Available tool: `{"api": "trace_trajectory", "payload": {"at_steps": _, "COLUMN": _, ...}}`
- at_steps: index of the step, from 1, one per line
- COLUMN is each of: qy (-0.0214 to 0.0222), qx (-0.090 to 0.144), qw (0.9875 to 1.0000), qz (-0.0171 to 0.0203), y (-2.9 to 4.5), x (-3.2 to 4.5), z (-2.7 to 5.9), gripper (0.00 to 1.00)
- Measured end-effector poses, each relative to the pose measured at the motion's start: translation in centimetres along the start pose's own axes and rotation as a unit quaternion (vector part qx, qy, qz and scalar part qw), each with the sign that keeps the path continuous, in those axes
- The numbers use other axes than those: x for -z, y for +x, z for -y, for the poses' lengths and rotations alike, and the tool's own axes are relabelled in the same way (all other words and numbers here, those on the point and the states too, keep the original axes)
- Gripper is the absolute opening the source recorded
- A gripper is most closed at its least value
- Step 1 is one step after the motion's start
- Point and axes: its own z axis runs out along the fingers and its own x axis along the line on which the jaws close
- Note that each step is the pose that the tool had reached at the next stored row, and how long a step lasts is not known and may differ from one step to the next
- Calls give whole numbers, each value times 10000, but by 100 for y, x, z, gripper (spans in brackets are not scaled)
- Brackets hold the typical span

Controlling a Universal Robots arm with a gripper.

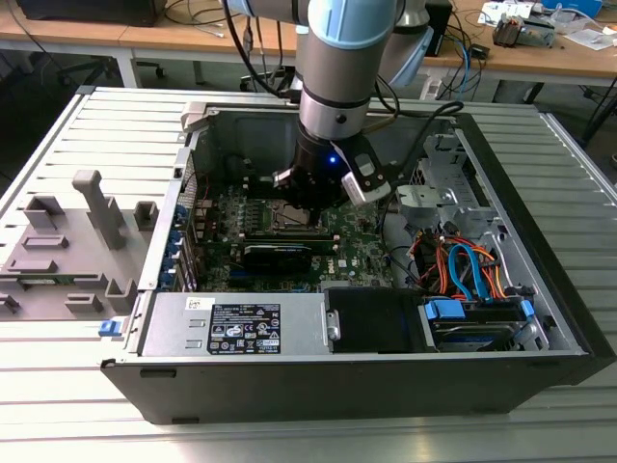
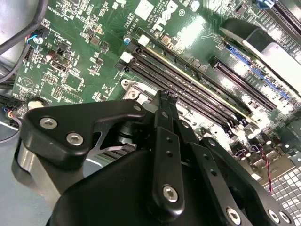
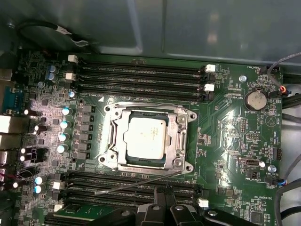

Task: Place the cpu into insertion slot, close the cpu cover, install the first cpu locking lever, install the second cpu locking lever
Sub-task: 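Install the second cpu locking lever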

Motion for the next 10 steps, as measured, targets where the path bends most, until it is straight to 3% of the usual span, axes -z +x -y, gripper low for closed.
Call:
{"api": "trace_trajectory", "payload": {"at_steps": 5, "qy": 0, "qx": -3, "qw": 10000, "qz": 0, "y": 6, "x": -1, "z": 58, "gripper": 11}}
{"api": "trace_trajectory", "payload": {"at_steps": 10, "qy": -2, "qx": -56, "qw": 10000, "qz": 3, "y": -1, "x": -13, "z": 57, "gripper": 11}}
